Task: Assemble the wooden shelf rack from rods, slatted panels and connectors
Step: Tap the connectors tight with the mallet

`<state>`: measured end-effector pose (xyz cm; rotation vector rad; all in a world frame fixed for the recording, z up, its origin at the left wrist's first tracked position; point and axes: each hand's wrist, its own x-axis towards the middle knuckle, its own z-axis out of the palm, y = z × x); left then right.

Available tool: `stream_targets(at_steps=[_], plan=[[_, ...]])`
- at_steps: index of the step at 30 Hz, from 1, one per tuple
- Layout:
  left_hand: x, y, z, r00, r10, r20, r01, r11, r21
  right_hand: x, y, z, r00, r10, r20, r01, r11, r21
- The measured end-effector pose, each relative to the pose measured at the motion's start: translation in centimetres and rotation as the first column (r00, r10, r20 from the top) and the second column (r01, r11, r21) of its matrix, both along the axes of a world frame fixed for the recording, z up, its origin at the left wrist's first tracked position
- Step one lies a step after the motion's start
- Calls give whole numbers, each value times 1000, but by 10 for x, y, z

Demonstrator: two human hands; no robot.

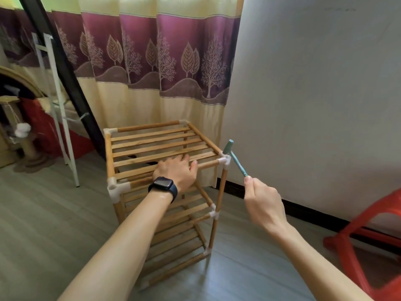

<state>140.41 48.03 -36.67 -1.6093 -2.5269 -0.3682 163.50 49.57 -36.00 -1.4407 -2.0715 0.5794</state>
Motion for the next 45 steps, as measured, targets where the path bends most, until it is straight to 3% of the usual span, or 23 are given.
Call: stream_targets(at_steps=[3,5,9,12,13,16,18,20,24,29,35,38,40,43,45], plan=[[-15,1,-1,1000,-26,-6,26,999,18,7,-16,-4,968,63,-241,-31,990,136],[-19,-3,0,999,-42,-25,42,999,22,15,-27,-25,959,89,-269,-58,991,121],[-16,-12,-9,981,2,-195,20,994,111,32,-47,-89,995,94,-37,-96,993,-69],[0,-26,-46,959,-62,-275,153,935,321,33,-58,-124,981,115,155,-83,976,-204],[10,-34,-66,955,-118,-273,208,921,329,32,-60,-130,976,115,183,-73,972,-222],[40,-55,-128,976,-213,-45,213,977,15,27,-62,-141,968,103,227,-46,969,-243],[45,-57,-157,981,-109,158,140,971,-196,24,-61,-144,965,104,239,-45,970,-239],[39,-52,-176,972,-20,234,89,953,-289,22,-59,-145,966,106,237,-48,970,-238],[24,-51,-196,957,9,290,77,955,-285,18,-51,-152,963,113,245,-54,970,-238],[28,-69,-210,970,60,235,3,966,-259,19,-58,-171,960,128,248,-61,964,-259],[29,-87,-223,967,13,253,54,965,-256,17,-76,-187,903,169,396,-22,937,-349],[25,-85,-224,958,12,288,69,960,-270,17,-85,-187,926,161,342,-36,938,-344],[24,-84,-224,960,7,279,72,959,-273,17,-86,-180,951,148,270,-77,963,-258],[25,-84,-223,964,12,265,62,961,-270,12,-91,-162,989,145,-24,-145,989,-9],[26,-83,-222,970,10,243,63,954,-292,7,-94,-162,960,147,-237,-114,983,147]])
